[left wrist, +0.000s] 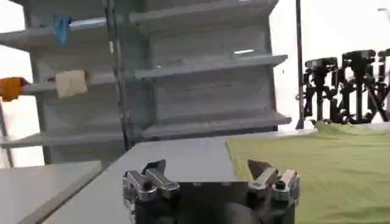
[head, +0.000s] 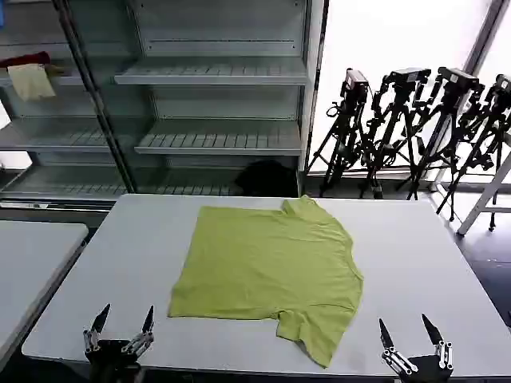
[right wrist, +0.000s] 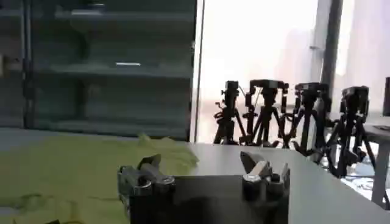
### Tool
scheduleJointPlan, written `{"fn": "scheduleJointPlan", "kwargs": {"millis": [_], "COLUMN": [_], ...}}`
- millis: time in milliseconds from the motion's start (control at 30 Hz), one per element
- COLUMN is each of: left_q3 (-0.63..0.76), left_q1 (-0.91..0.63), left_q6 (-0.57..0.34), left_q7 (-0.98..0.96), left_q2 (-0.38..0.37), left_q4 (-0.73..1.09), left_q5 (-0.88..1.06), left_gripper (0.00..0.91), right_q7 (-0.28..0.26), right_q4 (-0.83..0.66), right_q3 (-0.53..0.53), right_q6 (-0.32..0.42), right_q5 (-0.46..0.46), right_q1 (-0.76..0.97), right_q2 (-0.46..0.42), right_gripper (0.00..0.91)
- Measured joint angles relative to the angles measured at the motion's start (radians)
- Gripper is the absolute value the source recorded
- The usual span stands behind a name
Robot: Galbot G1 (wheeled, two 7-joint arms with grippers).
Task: Fold and organize the clothes.
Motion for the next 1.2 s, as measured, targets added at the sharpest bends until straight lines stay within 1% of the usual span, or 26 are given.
{"fn": "scheduleJointPlan", "kwargs": {"millis": [67, 133, 167, 433, 667, 767, 933, 1200], "left_q3": [0.005, 0.010, 0.012, 0.003, 0.003, 0.007, 0.014, 0.030], "left_q1": [-0.004, -0.009, -0.011, -0.051, -0.103, -0.130, -0.174, -0.236], "left_q6": [0.036, 0.084, 0.114, 0.338, 0.467, 0.506, 0.548, 0.587], "left_q7": [-0.007, -0.007, -0.007, -0.001, 0.022, 0.026, 0.023, 0.016], "left_q2": [0.007, 0.016, 0.021, 0.062, 0.089, 0.096, 0.101, 0.101], "left_q4": [-0.015, -0.029, -0.037, -0.073, -0.066, -0.061, -0.046, -0.038], "left_q5": [0.004, 0.003, 0.002, -0.061, -0.127, -0.158, -0.217, -0.308], "left_gripper": [0.907, 0.907, 0.907, 0.907, 0.907, 0.907, 0.907, 0.897], "right_q7": [0.020, 0.033, 0.038, 0.073, 0.119, 0.141, 0.168, 0.188], "right_q4": [0.016, 0.030, 0.037, 0.085, 0.104, 0.108, 0.110, 0.125], "right_q3": [-0.028, -0.054, -0.069, -0.169, -0.274, -0.313, -0.362, -0.398], "right_q6": [-0.048, -0.097, -0.127, -0.345, -0.540, -0.605, -0.674, -0.728], "right_q5": [-0.014, -0.020, -0.021, -0.001, 0.025, 0.032, 0.035, 0.035], "right_q1": [0.013, 0.027, 0.035, 0.094, 0.168, 0.198, 0.240, 0.264], "right_q2": [0.000, -0.002, -0.005, -0.005, 0.025, 0.037, 0.055, 0.065], "right_gripper": [0.907, 0.877, 0.907, 0.907, 0.907, 0.907, 0.907, 0.907]}}
